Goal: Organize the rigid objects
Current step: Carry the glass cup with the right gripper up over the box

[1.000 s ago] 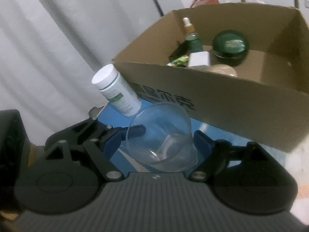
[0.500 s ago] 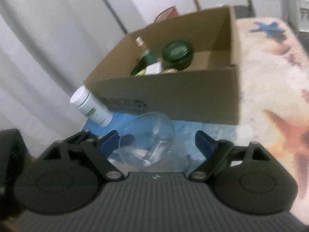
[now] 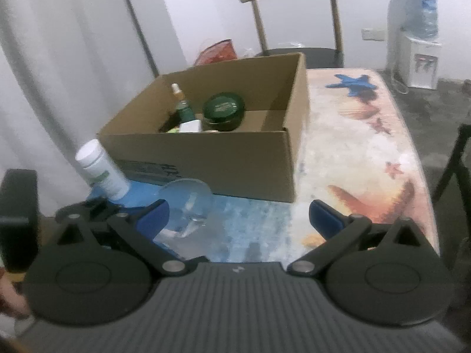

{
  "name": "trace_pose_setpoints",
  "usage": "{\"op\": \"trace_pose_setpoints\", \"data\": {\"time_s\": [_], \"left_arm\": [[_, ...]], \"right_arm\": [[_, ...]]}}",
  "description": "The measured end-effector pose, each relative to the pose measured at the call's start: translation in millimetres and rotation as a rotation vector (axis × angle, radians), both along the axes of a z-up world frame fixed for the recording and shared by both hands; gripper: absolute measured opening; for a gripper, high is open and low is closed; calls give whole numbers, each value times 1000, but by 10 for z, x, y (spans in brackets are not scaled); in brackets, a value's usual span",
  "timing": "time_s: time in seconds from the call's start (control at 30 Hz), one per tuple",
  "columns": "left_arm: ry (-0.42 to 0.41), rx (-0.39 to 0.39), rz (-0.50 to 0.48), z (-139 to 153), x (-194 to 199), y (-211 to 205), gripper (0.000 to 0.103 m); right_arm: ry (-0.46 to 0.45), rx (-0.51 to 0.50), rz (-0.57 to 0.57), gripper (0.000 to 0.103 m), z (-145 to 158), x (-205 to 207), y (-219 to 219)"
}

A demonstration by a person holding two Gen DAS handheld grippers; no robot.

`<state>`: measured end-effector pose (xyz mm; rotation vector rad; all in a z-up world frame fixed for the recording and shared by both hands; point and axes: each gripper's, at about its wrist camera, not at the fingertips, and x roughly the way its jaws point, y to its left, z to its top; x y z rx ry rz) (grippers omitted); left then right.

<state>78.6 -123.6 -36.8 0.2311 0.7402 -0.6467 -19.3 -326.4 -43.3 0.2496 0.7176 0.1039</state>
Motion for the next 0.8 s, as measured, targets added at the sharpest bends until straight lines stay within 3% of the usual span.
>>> {"op": "trace_pose_setpoints", "data": {"time_s": [0.17, 0.3, 0.43, 0.57, 0.7, 0.8], "left_arm": [[73, -167, -63, 46, 26, 184, 103], [75, -158, -59, 15, 55, 227, 103], [60, -205, -34, -14, 7, 305, 103], [5, -207, -23, 20, -79, 327, 103], [-99, -115, -8, 8, -208, 246, 103], [-131, -72, -16, -28, -226, 214, 103]], "right_arm": [[6, -40, -42, 102, -3, -42, -14], [-20, -112, -34, 102, -1, -63, 29], [-55, -142, -1, 102, 11, -111, 64], [-105, -155, 43, 102, 46, -160, 106], [-147, -116, 94, 102, 75, -165, 148], [-101, -67, 138, 102, 58, -42, 238]]}}
